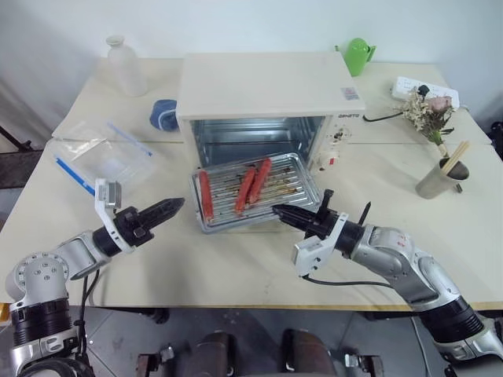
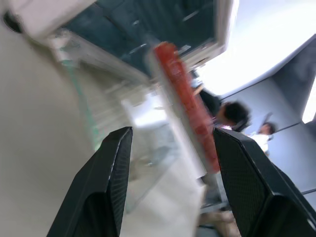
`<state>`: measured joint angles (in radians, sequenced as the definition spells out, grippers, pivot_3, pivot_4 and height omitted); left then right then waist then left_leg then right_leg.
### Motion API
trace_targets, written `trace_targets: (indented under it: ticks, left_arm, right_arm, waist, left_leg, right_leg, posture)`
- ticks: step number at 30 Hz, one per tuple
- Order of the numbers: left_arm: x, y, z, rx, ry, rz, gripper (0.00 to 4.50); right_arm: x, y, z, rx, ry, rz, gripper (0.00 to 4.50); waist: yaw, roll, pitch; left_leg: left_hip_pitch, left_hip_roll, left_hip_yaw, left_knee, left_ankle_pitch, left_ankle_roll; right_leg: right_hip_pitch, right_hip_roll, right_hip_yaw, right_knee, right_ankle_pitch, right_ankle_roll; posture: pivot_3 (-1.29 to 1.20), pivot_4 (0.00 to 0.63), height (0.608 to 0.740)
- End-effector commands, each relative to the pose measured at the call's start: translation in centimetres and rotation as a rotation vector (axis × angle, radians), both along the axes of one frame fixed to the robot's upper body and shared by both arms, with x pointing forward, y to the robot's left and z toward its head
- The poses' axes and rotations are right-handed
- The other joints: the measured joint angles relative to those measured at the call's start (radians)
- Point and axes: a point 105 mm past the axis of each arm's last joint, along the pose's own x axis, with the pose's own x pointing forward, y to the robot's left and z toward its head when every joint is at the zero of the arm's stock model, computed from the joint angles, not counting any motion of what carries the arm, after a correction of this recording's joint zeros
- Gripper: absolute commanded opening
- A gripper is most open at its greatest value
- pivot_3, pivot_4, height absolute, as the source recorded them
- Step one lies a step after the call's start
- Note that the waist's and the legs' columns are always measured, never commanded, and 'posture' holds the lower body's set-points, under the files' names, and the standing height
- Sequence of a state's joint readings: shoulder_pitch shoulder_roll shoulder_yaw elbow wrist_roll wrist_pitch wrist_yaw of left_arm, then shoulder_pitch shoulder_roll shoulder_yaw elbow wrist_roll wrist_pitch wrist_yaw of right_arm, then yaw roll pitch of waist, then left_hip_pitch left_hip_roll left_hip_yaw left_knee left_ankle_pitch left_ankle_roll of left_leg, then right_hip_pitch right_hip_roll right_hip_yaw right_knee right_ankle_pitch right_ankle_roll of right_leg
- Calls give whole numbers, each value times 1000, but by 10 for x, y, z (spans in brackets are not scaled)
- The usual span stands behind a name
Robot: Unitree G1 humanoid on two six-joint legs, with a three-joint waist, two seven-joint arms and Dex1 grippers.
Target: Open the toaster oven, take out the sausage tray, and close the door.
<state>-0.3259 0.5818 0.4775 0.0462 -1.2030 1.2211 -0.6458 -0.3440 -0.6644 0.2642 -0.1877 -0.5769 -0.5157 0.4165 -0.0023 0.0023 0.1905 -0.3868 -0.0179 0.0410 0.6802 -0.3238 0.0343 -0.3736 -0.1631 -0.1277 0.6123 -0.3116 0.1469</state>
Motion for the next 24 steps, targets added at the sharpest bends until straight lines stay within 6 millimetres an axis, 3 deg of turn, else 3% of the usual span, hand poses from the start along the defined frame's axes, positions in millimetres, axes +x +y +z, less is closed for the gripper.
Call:
trace_targets:
  ticks: [1, 8, 19, 24]
  left_arm:
    - [-3, -15, 14, -2, -40, -39, 2703]
    - [7, -30, 16, 11, -28, -33, 2703]
    - [9, -21, 17, 17, -1, 17, 2703]
    - [10, -21, 8, 66, 52, 37, 2703]
  right_arm:
    - [-2, 0, 15, 29, -46, 26, 0]
    - [-2, 0, 18, 26, -52, 38, 0]
    - [-1, -1, 17, 32, -50, 28, 0]
    - [0, 2, 18, 36, -55, 36, 0]
  waist:
    - [1, 0, 0]
    - [-1, 0, 0]
    - [-1, 0, 0]
    - [-1, 0, 0]
  left_leg:
    - [0, 0, 0, 0, 0, 0]
    - [0, -1, -1, 0, 0, 0]
    - [0, -1, -1, 0, 0, 0]
    - [0, -1, -1, 0, 0, 0]
  right_leg:
    - [0, 0, 0, 0, 0, 0]
    - [0, 0, 1, 0, 0, 0]
    - [0, 0, 1, 0, 0, 0]
    - [0, 0, 1, 0, 0, 0]
  posture:
    - [0, 150, 740]
    - [0, 150, 740]
    - [0, 150, 740]
    - [0, 150, 740]
